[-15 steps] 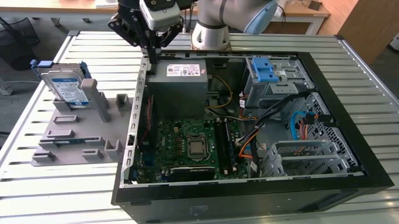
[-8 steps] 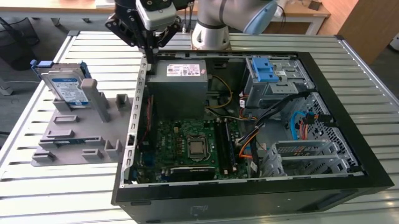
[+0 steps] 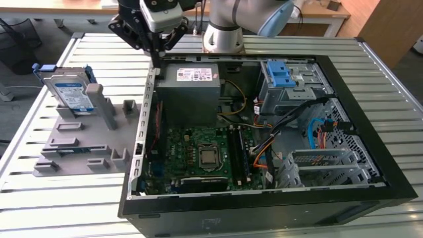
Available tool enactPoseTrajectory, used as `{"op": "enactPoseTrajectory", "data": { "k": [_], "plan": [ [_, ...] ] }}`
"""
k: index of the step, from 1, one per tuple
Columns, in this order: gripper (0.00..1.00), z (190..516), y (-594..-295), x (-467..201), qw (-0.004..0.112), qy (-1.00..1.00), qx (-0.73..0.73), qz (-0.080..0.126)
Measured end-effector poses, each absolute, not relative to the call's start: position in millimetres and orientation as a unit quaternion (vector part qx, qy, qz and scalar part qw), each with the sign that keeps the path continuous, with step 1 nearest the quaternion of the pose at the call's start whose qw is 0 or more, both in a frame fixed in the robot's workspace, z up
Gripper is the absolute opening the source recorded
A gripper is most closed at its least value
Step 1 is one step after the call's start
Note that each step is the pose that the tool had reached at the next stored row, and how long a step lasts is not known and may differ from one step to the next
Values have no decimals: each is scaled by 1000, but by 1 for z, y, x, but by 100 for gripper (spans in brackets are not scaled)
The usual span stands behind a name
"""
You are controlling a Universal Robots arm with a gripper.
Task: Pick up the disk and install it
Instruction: 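Reach for the disk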
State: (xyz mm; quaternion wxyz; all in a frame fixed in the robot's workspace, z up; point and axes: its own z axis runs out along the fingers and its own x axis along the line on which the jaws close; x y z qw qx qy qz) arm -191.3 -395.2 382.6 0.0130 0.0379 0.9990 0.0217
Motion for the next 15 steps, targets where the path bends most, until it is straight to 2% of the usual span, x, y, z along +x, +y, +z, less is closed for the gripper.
{"op": "enactPoseTrajectory", "data": {
  "k": [15],
  "plan": [
    [11,382,-395,-201,13,999,38,22]
  ]
}}
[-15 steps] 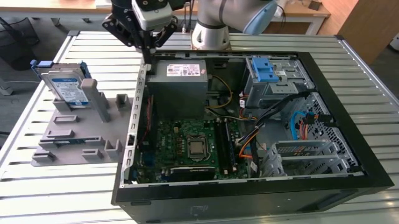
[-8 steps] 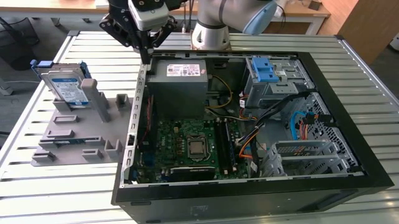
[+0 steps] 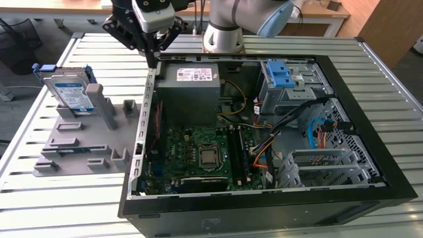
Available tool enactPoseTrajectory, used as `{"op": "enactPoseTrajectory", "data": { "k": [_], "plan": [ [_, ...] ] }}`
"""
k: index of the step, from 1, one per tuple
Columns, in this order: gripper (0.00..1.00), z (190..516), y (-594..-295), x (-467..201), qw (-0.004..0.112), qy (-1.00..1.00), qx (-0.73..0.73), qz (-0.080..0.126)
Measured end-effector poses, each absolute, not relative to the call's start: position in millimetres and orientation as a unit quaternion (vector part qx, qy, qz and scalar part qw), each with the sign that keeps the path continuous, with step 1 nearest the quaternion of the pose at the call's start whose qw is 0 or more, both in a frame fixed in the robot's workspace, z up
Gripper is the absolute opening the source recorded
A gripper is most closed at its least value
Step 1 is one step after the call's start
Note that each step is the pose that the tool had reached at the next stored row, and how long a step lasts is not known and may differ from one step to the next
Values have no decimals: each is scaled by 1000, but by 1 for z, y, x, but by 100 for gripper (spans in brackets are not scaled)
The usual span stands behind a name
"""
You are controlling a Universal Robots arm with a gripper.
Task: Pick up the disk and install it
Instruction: 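Reach for the disk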
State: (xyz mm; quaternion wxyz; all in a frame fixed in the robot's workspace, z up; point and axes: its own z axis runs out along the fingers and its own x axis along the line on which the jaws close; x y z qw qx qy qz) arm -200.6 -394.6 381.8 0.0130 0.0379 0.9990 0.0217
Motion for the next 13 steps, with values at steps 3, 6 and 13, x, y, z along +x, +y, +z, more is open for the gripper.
{"op": "enactPoseTrajectory", "data": {
  "k": [3,6,13],
  "plan": [
    [11,382,-395,-203,13,999,38,22],
    [11,381,-394,-204,13,999,38,22],
    [11,381,-394,-209,13,999,38,22]
  ]
}}
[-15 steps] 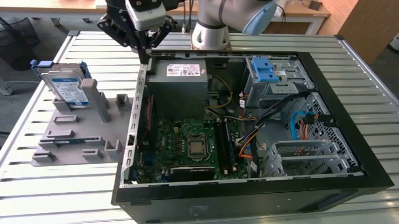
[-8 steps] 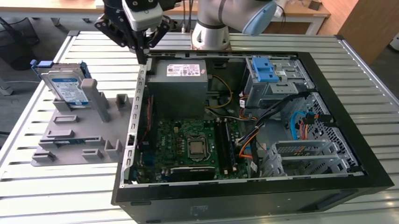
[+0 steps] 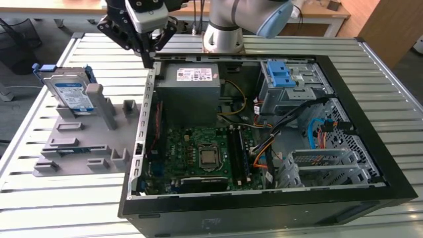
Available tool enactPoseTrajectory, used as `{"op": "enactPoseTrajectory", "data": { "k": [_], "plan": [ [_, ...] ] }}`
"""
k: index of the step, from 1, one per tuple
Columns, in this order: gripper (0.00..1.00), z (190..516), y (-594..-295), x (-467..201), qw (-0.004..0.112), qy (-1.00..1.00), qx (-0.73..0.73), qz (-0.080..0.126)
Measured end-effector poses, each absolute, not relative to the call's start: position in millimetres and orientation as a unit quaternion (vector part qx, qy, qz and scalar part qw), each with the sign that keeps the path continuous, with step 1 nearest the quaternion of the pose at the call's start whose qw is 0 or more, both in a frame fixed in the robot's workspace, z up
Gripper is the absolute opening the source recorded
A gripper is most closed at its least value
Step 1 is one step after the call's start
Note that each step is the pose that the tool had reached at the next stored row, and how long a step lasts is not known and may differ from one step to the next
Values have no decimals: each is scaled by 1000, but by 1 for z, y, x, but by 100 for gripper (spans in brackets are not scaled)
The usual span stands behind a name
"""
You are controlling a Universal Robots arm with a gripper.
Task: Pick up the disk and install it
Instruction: 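Reach for the disk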
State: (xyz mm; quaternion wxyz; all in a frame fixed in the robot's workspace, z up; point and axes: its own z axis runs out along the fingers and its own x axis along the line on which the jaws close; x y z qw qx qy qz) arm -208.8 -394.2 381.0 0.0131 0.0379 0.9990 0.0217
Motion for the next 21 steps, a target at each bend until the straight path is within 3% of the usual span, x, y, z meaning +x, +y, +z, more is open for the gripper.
{"op": "enactPoseTrajectory", "data": {
  "k": [21],
  "plan": [
    [11,380,-394,-222,13,999,38,22]
  ]
}}
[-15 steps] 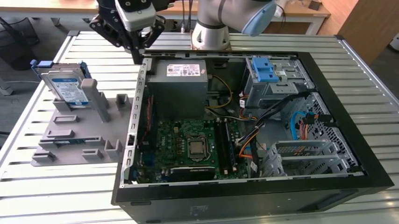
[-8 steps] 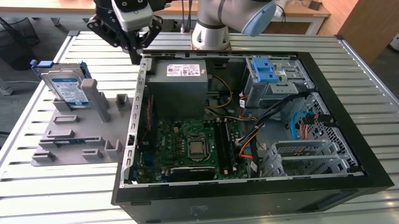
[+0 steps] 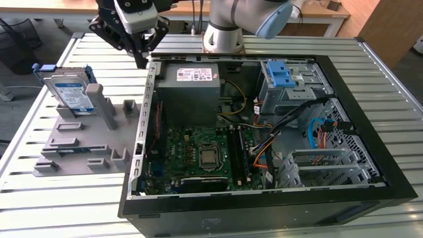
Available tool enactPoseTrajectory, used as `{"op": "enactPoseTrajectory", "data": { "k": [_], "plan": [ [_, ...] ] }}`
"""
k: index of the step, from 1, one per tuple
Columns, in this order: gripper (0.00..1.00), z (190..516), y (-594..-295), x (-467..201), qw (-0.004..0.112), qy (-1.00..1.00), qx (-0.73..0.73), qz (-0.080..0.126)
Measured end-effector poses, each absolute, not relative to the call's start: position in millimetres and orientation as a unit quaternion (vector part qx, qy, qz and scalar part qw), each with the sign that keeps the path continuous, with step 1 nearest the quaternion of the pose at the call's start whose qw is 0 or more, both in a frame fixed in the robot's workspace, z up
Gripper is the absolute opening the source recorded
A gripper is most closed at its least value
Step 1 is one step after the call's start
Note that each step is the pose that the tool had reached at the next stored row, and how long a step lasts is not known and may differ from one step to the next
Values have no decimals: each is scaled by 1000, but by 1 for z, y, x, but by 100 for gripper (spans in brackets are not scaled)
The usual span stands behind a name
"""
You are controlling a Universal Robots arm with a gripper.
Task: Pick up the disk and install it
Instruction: 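Reach for the disk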
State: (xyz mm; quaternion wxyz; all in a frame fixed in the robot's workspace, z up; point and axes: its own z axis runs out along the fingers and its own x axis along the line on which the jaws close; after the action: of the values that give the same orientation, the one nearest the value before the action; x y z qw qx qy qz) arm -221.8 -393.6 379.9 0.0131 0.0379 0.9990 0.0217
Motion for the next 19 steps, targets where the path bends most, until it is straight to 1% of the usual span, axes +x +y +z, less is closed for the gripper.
{"op": "enactPoseTrajectory", "data": {
  "k": [19],
  "plan": [
    [11,379,-393,-235,13,999,38,22]
  ]
}}
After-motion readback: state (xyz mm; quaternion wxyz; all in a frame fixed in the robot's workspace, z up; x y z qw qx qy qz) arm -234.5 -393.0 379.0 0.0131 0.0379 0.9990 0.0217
